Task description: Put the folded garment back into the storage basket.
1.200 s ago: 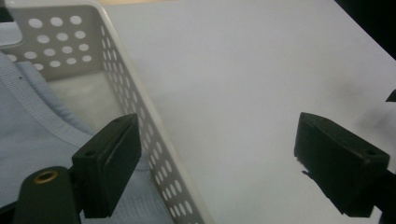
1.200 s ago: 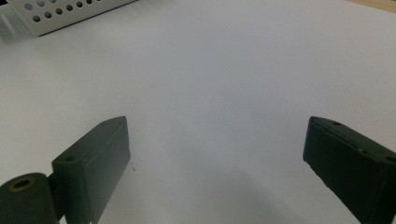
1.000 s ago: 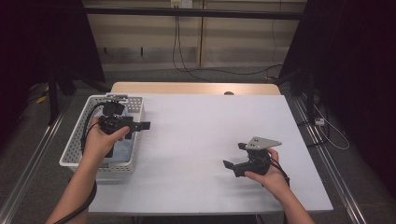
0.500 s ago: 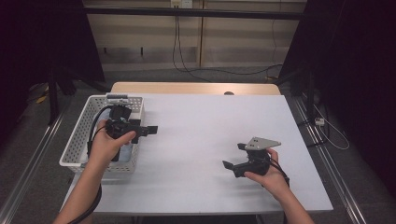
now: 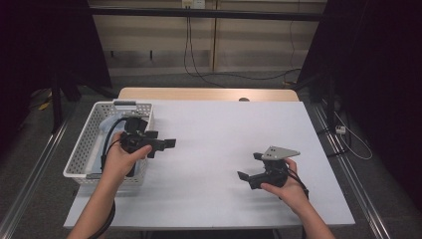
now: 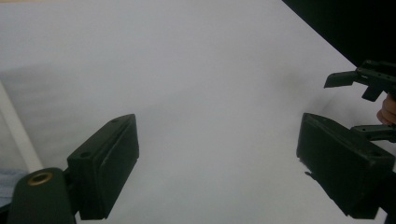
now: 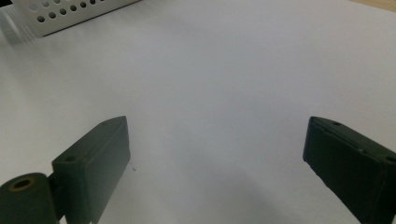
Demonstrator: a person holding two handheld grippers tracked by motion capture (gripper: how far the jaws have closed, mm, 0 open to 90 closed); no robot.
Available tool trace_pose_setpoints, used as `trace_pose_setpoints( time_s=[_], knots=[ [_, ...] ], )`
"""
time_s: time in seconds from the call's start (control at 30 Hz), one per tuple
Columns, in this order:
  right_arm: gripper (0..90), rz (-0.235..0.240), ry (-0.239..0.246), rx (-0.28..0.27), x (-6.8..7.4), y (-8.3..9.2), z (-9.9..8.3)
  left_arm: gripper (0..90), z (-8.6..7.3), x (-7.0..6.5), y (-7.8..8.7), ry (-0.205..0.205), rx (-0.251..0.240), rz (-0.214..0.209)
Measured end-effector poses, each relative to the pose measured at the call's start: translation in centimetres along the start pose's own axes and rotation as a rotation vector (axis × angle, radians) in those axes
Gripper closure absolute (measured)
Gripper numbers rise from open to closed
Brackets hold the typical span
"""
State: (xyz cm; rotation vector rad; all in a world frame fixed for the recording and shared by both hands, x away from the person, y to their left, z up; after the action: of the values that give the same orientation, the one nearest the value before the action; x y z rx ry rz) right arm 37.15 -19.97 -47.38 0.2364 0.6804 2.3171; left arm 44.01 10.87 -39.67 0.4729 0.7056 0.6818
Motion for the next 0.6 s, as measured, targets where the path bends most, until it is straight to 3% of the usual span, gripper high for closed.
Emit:
trace_pose_setpoints(
  time_s=[0.6],
  knots=[
    [7.3, 0.006, 0.002, 0.002, 0.1, 0.0, -0.1, 12.4, -1.3, -1.5, -1.3, -0.019, 0.018, -0.039]
  ],
)
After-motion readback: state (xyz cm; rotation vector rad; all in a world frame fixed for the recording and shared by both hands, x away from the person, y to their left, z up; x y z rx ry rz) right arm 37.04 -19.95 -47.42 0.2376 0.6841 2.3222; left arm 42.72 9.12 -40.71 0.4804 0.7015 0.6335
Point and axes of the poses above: each handheld gripper's, and its own axes: y roughly backward along the jaws, z roughly out of its top, x roughly to its left, the point moved 7 cm from there along -y, roughly forward along the jaws, and after that the axes turned 7 degrees about y, right-handed, at the moved point
